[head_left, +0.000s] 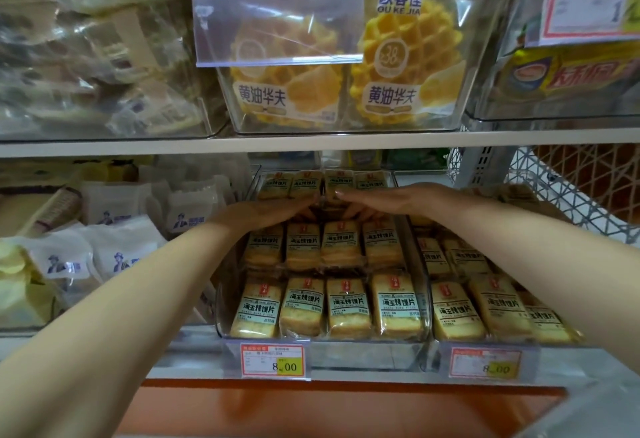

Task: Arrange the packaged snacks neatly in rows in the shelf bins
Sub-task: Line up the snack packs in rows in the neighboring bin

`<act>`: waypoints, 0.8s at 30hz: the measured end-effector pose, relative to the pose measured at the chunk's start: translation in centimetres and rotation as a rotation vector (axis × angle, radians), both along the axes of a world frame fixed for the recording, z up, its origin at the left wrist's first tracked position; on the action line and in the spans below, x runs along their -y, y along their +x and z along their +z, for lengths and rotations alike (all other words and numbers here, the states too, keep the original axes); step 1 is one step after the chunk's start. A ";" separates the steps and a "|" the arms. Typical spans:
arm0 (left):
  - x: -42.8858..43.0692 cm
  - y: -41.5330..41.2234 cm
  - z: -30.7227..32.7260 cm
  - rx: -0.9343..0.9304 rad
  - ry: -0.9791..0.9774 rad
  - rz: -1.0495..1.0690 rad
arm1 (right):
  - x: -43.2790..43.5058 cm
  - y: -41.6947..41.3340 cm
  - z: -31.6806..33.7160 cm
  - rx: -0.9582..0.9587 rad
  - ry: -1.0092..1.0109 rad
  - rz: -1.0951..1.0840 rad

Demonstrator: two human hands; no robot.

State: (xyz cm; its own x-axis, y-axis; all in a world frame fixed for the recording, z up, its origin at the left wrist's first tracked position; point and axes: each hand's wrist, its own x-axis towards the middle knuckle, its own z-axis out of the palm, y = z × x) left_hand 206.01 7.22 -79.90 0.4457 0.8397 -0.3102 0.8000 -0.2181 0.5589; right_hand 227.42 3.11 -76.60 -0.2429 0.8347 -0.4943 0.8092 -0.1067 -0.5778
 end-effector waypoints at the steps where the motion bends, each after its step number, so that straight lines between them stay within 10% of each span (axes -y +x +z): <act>1: -0.2 0.1 0.0 0.034 -0.014 0.006 | -0.1 -0.3 0.3 0.040 -0.014 0.020; 12: 0.4 -0.7 0.5 0.012 -0.014 0.001 | -0.6 -1.4 0.5 0.081 -0.031 0.020; 19: 3.4 -2.6 2.9 0.325 0.209 0.041 | 3.2 -0.6 2.0 0.033 0.597 -0.026; 24: 6.5 -2.6 2.8 0.132 -0.132 -0.074 | 6.7 -2.1 1.1 -0.208 0.221 0.025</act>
